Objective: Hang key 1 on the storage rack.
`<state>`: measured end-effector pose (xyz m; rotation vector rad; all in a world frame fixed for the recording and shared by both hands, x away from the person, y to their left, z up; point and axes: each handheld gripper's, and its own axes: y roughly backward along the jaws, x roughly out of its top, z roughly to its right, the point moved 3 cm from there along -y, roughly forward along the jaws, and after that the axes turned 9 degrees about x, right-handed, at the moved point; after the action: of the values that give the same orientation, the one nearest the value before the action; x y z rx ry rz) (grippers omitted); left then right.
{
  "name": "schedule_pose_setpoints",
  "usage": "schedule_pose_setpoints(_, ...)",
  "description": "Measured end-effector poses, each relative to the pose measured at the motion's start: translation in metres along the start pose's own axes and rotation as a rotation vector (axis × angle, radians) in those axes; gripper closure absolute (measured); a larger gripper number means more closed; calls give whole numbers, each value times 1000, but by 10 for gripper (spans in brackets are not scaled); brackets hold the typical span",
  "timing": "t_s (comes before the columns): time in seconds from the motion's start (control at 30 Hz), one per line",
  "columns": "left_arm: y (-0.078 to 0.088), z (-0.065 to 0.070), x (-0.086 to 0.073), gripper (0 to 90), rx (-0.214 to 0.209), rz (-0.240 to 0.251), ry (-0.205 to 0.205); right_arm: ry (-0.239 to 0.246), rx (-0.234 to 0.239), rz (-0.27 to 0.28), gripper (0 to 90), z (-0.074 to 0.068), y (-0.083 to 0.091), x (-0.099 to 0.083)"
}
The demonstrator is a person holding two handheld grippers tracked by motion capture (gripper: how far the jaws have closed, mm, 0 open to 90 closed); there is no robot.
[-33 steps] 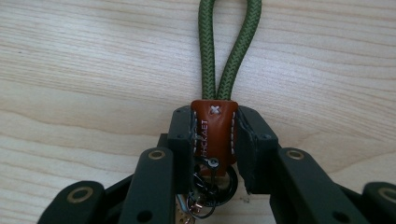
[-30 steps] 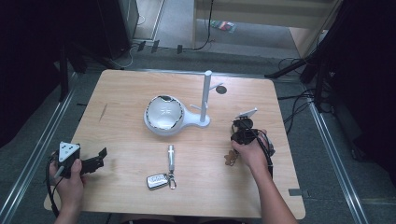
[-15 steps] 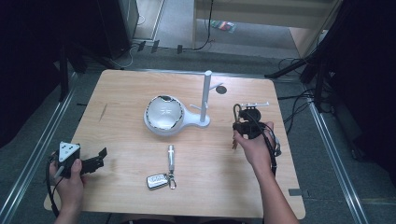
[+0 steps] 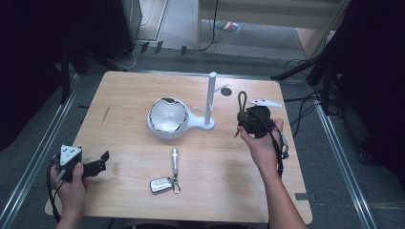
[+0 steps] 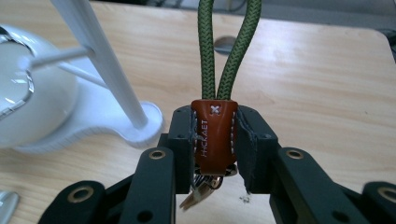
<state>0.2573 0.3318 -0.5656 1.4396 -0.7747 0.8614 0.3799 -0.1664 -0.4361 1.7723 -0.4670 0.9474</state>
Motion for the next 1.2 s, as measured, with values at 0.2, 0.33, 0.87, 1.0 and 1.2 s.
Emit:
schedule_pose_setpoints(0.2,0,0,0,1,0,0,-1,69,30,78,700,-2,6,6)
schedule_pose_setpoints(0.33,0,0,0,1,-1,0,0,94,30,107,699,-6,9,10)
schedule_pose_setpoints(0.87,0,0,0,1,-3,1,-1,110,109,172,697,-19,5,20)
schedule_pose_setpoints(1.0,0,0,0,1,-6,-1,1,107,134,176,697,-21,0,20)
schedule_pose_setpoints(1.2,0,0,0,1,-9,-1,2,104,152,167,697,-25,-7,21)
